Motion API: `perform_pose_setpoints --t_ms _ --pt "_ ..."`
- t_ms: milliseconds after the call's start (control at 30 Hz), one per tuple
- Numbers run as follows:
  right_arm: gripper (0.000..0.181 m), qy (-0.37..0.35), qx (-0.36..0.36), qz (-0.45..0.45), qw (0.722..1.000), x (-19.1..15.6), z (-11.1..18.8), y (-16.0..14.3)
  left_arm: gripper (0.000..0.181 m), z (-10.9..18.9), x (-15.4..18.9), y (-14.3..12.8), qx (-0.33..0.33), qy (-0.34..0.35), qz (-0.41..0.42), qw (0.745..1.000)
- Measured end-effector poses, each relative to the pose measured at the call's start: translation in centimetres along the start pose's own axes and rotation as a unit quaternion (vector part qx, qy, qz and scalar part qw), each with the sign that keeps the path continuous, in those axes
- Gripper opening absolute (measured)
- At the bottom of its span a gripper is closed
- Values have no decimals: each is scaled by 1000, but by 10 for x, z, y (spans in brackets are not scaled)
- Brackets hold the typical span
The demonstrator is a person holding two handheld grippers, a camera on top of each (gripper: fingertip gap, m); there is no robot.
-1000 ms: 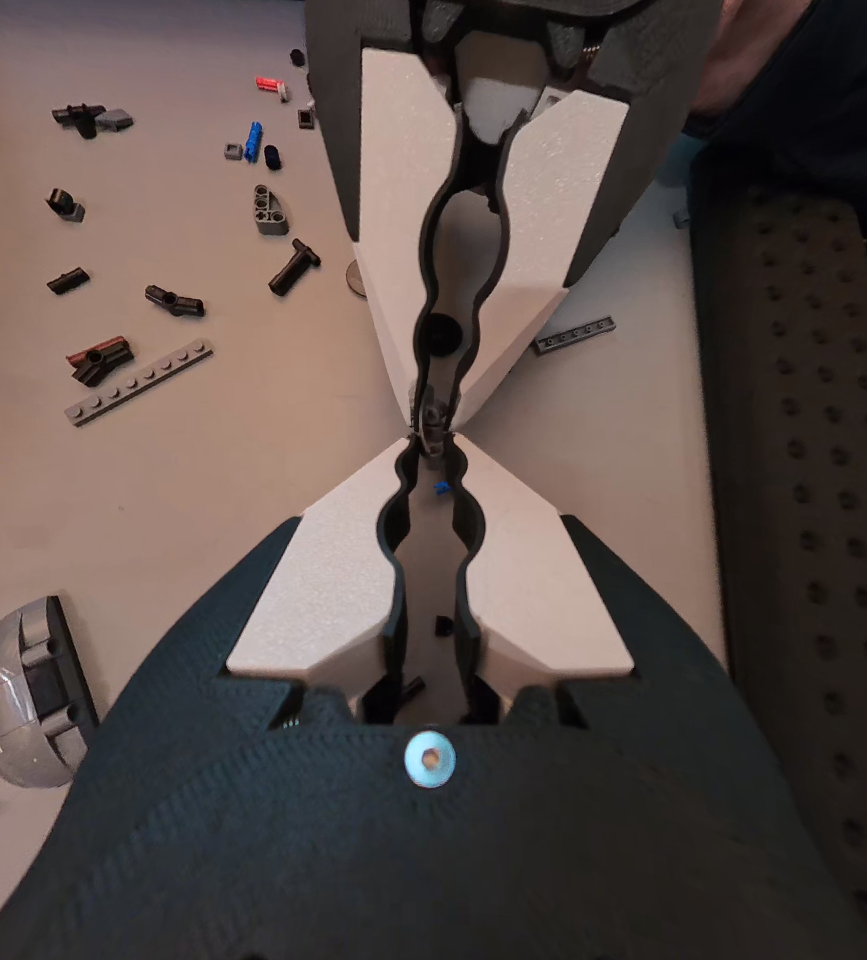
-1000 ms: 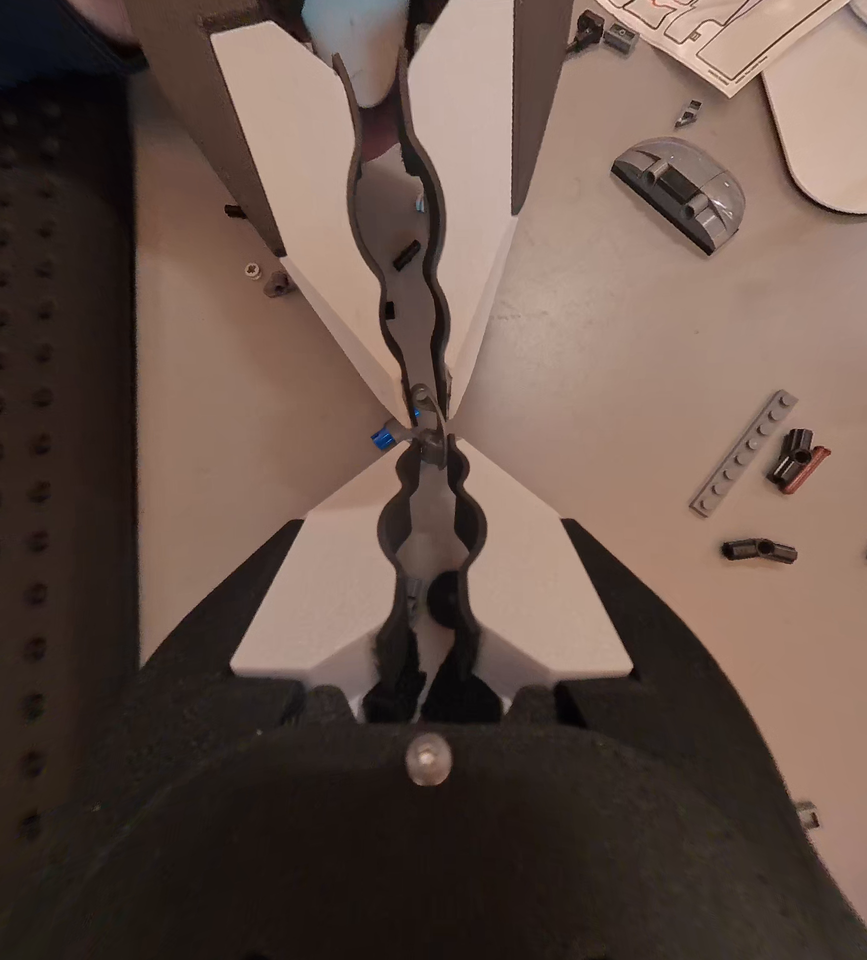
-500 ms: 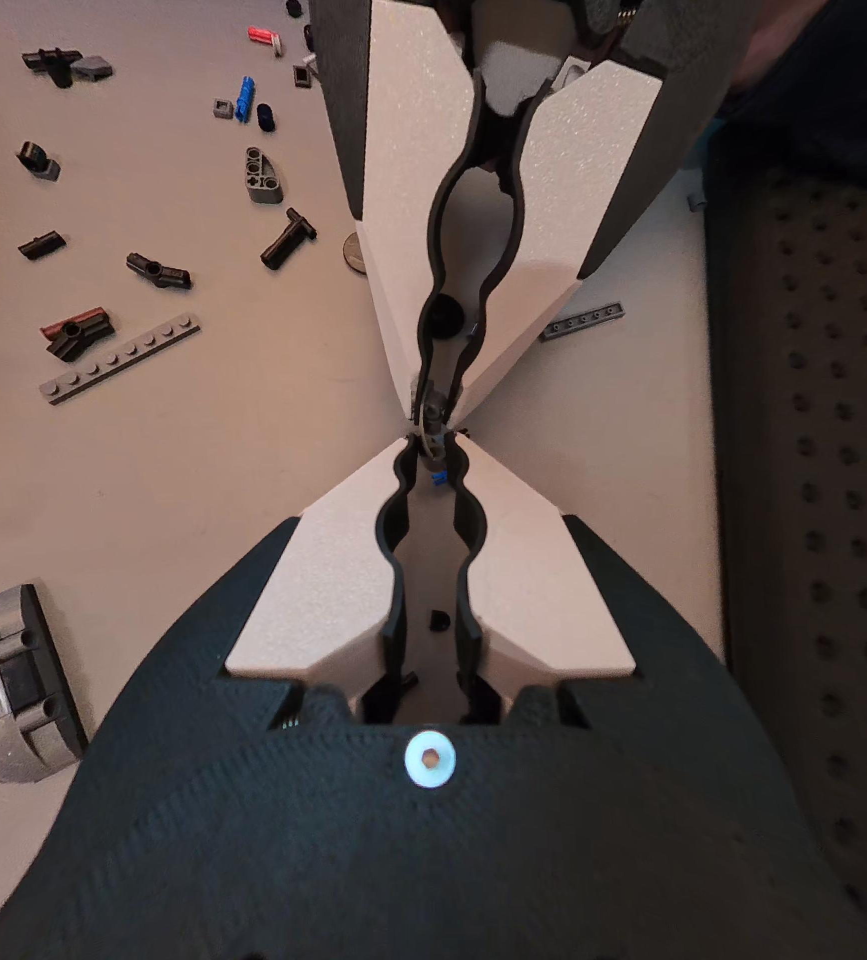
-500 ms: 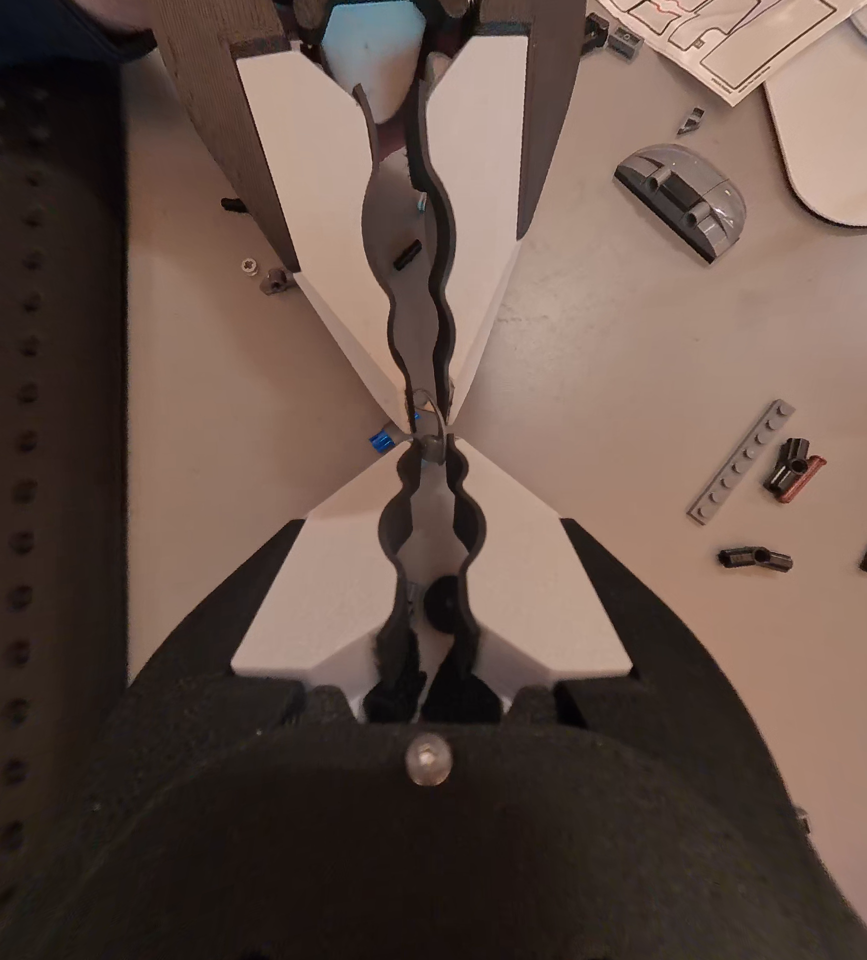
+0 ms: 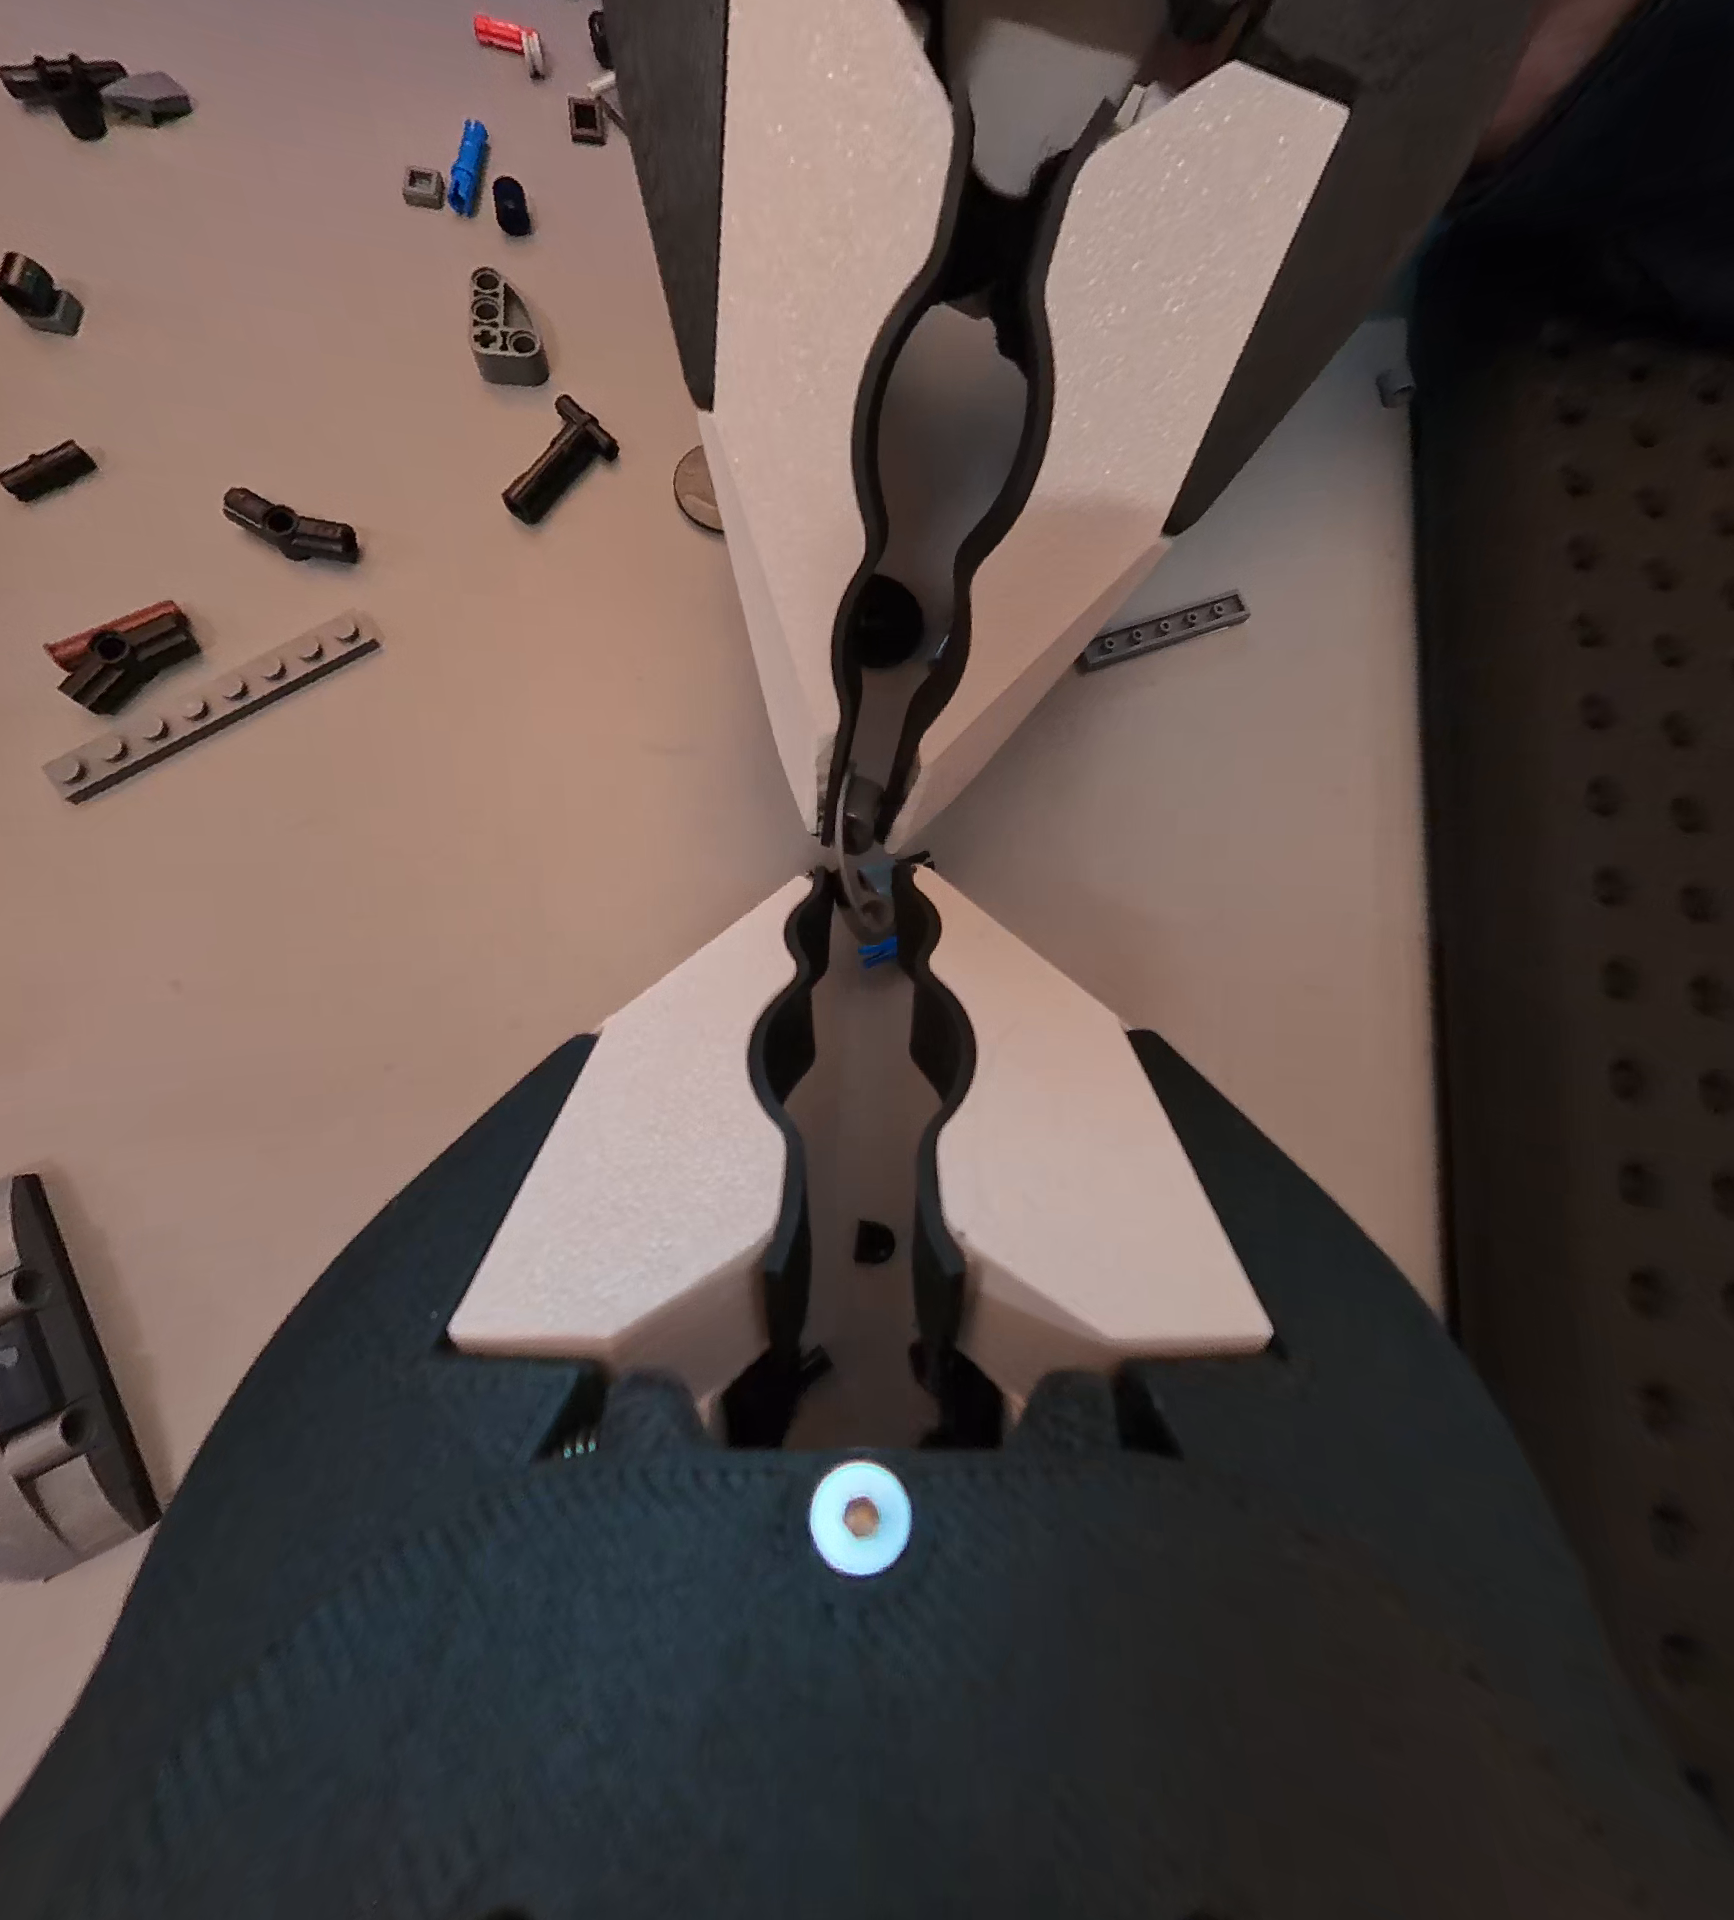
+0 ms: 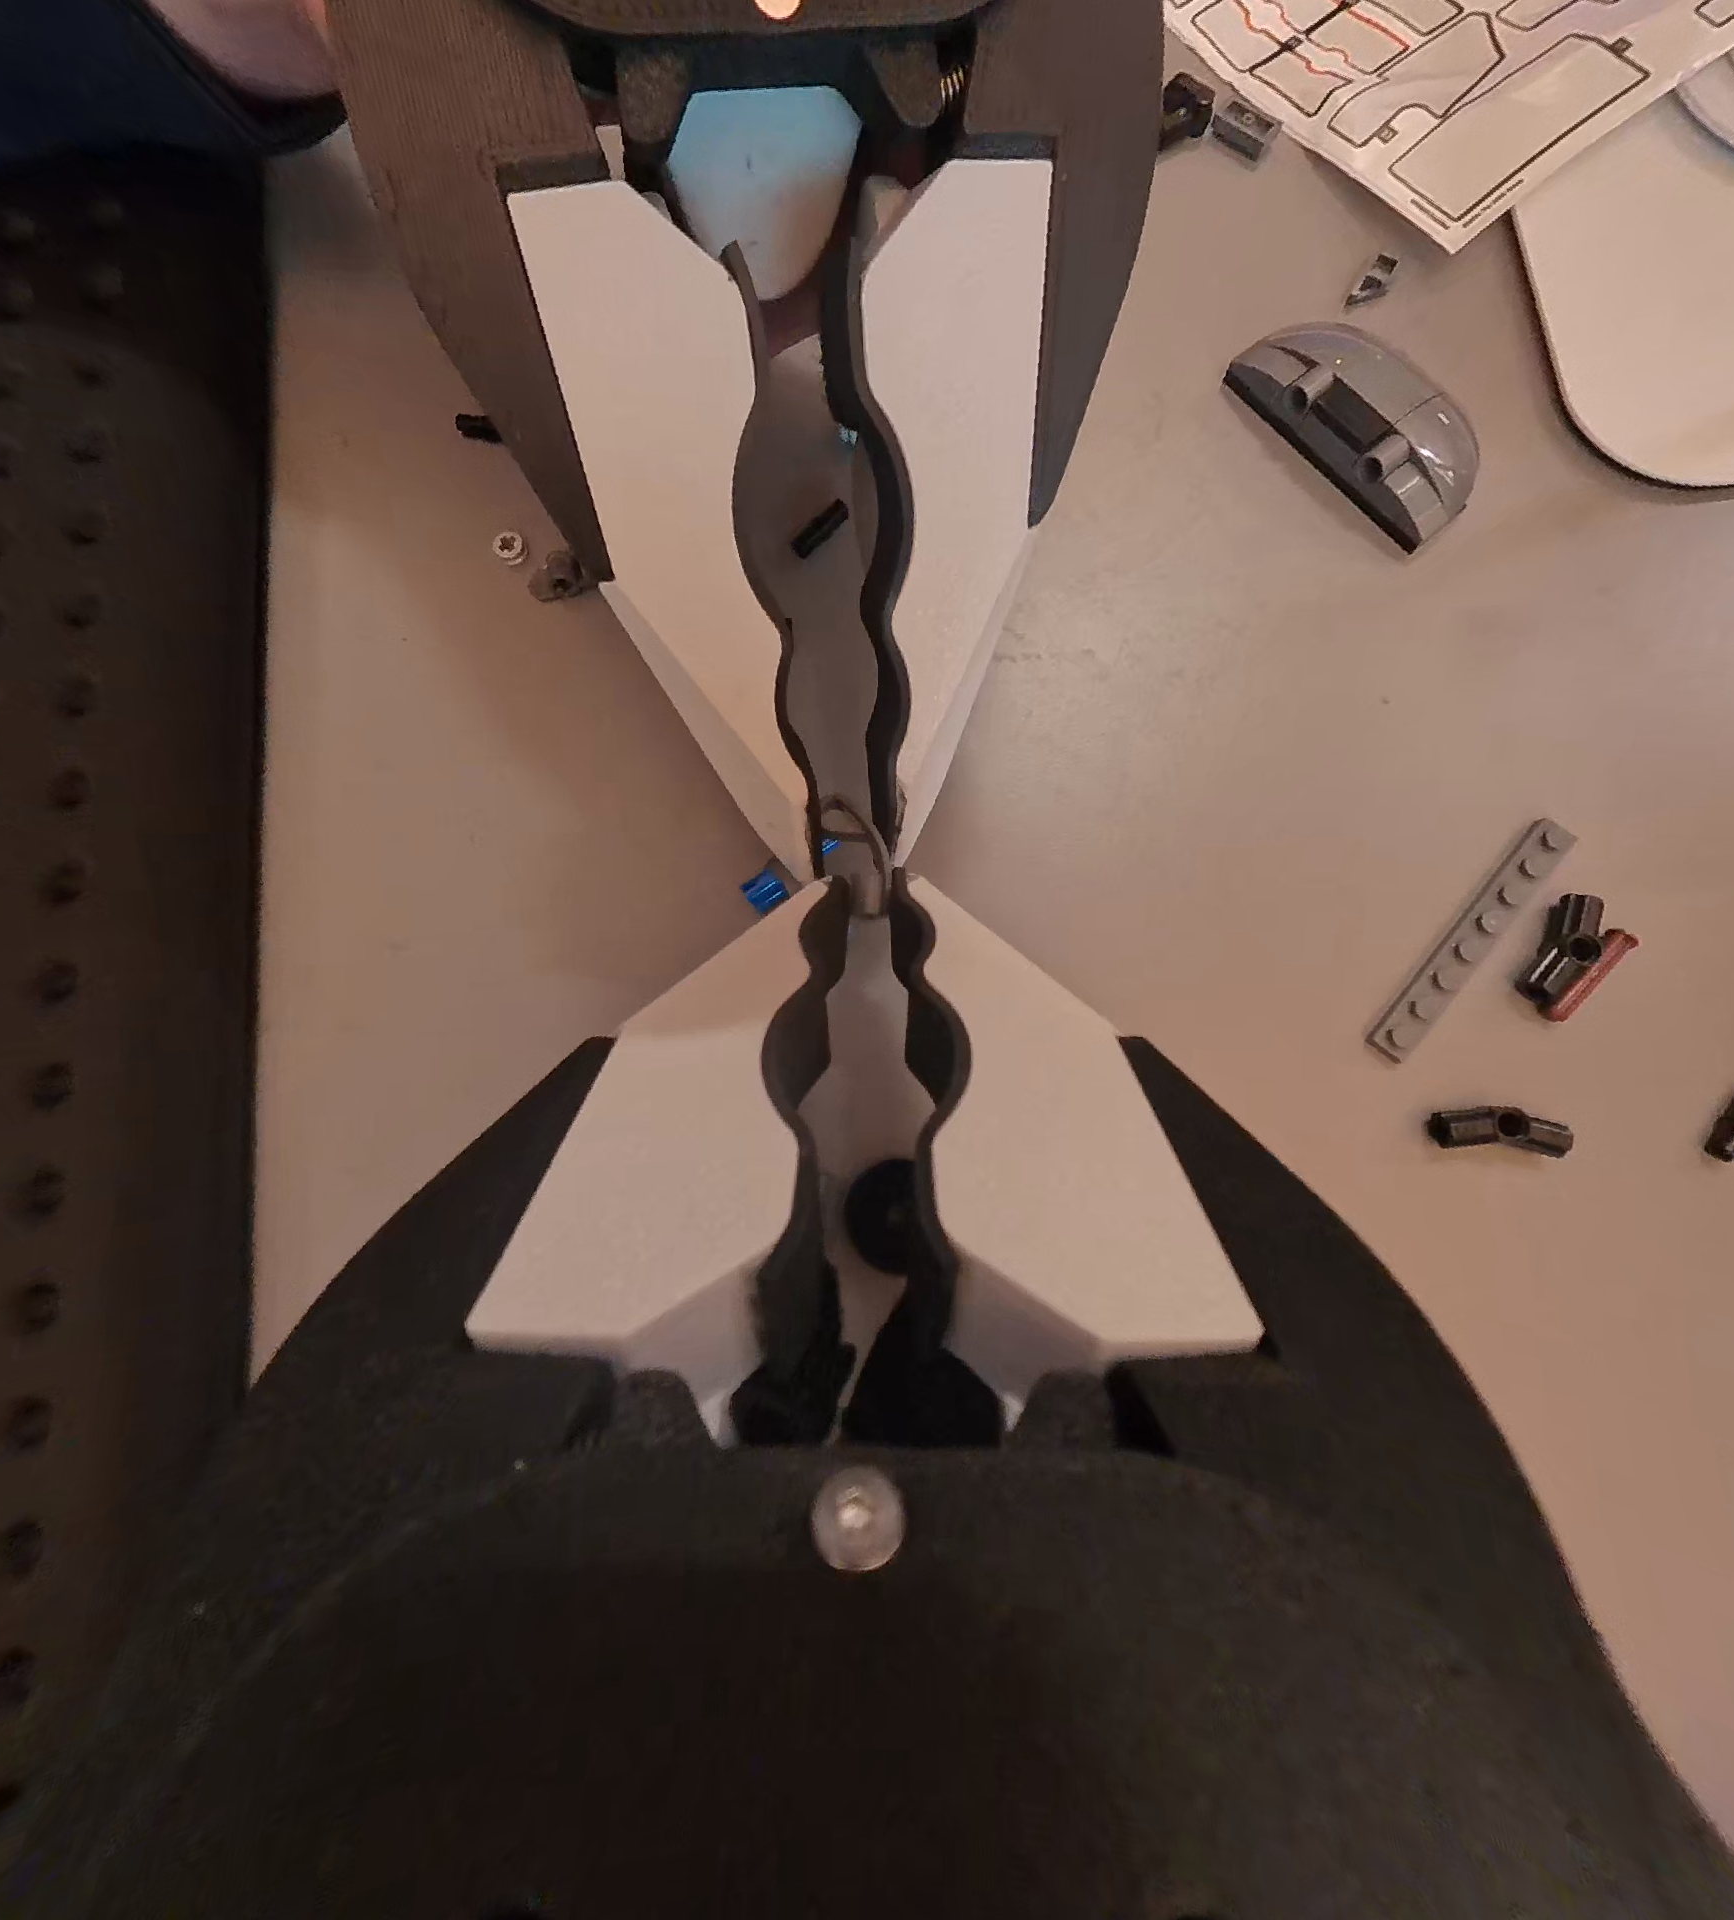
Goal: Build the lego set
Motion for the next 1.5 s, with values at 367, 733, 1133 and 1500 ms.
perform_pose_setpoints --t_ms 367,733,1133,1500 --pt "6 4 -2 1 1000 -1 -1 -2 9 -1 0 -1 -3 -3 -6 1000" --pt "6 5 -8 5 1000 -1 1 -5 9 1 2 -1 -3 2 -26 1000" --pt "6 11 -66 80 995 -14 -4 -19 12 -5 9 -7 -22 -1 -59 998" --pt "6 13 -65 110 992 -19 0 -17 8 -4 19 -7 -25 0 -109 994"
Point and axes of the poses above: each gripper's, where its closed fingertips meet, z back along the fingers, y out of its top, x = y × z across the jaws, the point moved 1 cm from there along z, back along the fingers, and after that the axes turned 12 degrees about z, right-handed, at the moved point
